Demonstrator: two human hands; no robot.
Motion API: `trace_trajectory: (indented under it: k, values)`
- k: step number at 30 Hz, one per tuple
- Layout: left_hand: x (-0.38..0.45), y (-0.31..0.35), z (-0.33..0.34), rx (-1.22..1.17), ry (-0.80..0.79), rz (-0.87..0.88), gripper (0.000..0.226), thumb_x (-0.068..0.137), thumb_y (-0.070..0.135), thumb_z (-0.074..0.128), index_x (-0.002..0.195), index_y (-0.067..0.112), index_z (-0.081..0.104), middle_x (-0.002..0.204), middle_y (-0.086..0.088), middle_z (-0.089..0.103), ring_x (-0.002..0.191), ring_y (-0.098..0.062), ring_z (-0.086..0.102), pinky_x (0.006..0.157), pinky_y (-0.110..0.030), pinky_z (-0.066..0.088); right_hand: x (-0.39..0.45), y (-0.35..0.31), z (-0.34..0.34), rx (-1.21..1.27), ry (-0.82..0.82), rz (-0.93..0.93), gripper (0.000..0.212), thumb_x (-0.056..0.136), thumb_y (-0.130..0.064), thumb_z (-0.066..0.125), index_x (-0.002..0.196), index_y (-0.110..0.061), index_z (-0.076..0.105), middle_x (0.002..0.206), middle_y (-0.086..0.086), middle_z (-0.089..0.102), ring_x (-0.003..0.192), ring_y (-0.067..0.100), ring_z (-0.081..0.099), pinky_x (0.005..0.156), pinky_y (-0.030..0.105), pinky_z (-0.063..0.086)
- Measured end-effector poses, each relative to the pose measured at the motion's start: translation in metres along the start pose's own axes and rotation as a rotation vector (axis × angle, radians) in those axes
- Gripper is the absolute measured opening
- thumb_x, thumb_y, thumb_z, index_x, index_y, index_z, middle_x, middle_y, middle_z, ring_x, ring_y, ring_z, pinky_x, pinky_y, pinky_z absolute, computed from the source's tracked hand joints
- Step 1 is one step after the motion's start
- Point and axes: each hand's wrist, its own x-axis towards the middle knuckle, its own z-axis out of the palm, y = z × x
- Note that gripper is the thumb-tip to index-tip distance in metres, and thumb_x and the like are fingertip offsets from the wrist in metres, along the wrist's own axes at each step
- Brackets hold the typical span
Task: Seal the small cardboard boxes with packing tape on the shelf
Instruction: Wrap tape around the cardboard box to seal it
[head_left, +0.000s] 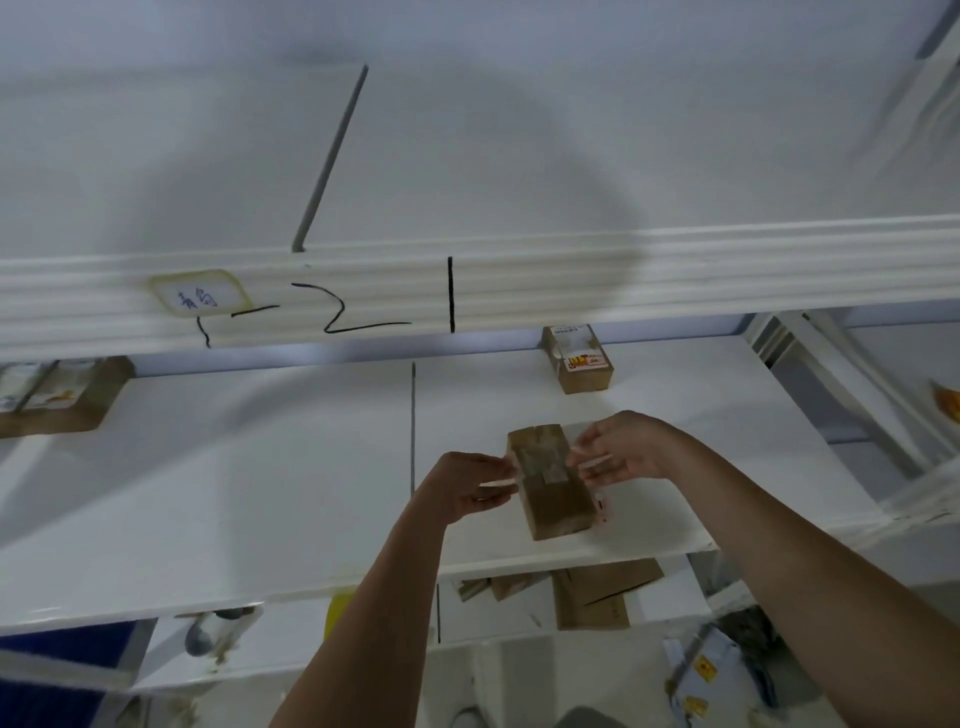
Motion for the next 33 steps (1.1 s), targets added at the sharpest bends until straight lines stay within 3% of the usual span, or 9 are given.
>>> trace_trajectory:
  k: [5, 9, 13, 18, 22, 33]
  values:
    - [0.002, 0.001, 0.0, 0.018, 0.014, -0.074, 0.016, 0.089, -0.001, 0.068, 0.105, -0.004, 0.069, 0.107, -0.02, 0.073, 0.095, -0.038, 0.071, 0.082, -0.043, 0.06, 0.017, 0.012, -0.004, 0.12, 0.014, 0.054, 0.019, 0.09, -0.005, 0.071, 0.108, -0.002, 0.065, 0.104, 0.019, 0.074, 0.096, 0.035, 0.072, 0.084, 0.043, 0.061]
    - [0.005, 0.0, 0.009, -0.026, 0.124, -0.041, 0.018, 0.084, -0.006, 0.072, 0.102, -0.01, 0.07, 0.094, -0.019, 0.071, 0.082, -0.03, 0.067, 0.078, -0.038, 0.061, 0.03, 0.024, -0.008, 0.157, 0.061, -0.006, 0.015, 0.087, -0.003, 0.073, 0.101, 0.001, 0.068, 0.104, 0.02, 0.072, 0.097, 0.032, 0.071, 0.095, 0.046, 0.056]
    - [0.006, 0.0, 0.017, 0.002, 0.164, -0.032, 0.027, 0.082, -0.005, 0.074, 0.108, -0.012, 0.069, 0.094, -0.019, 0.069, 0.081, -0.027, 0.067, 0.076, -0.033, 0.059, 0.036, 0.029, -0.014, 0.129, 0.073, -0.026, 0.013, 0.088, 0.001, 0.071, 0.101, 0.002, 0.069, 0.099, 0.02, 0.073, 0.094, 0.03, 0.071, 0.094, 0.046, 0.057]
    - [0.006, -0.003, 0.023, 0.027, 0.254, -0.037, 0.019, 0.077, 0.0, 0.081, 0.092, -0.006, 0.071, 0.081, -0.016, 0.069, 0.075, -0.023, 0.066, 0.081, -0.033, 0.059, 0.039, 0.036, -0.016, 0.067, 0.086, -0.038, 0.005, 0.086, 0.002, 0.072, 0.09, 0.0, 0.07, 0.093, 0.02, 0.074, 0.089, 0.031, 0.073, 0.084, 0.042, 0.061]
    - [0.008, -0.011, 0.025, -0.057, 0.332, -0.005, 0.022, 0.075, -0.002, 0.082, 0.094, -0.007, 0.07, 0.085, -0.018, 0.07, 0.076, -0.026, 0.068, 0.077, -0.035, 0.06, 0.045, 0.04, -0.015, 0.061, 0.097, -0.048, 0.009, 0.083, 0.002, 0.075, 0.091, 0.003, 0.071, 0.089, 0.02, 0.074, 0.084, 0.03, 0.074, 0.077, 0.037, 0.062]
    - [0.01, -0.024, 0.039, -0.129, 0.446, 0.033, 0.026, 0.078, 0.002, 0.081, 0.099, -0.007, 0.071, 0.088, -0.017, 0.071, 0.078, -0.026, 0.069, 0.081, -0.036, 0.061, 0.054, 0.05, -0.014, 0.074, 0.135, -0.037, 0.006, 0.087, 0.0, 0.073, 0.092, 0.001, 0.071, 0.091, 0.019, 0.073, 0.085, 0.03, 0.074, 0.082, 0.043, 0.062]
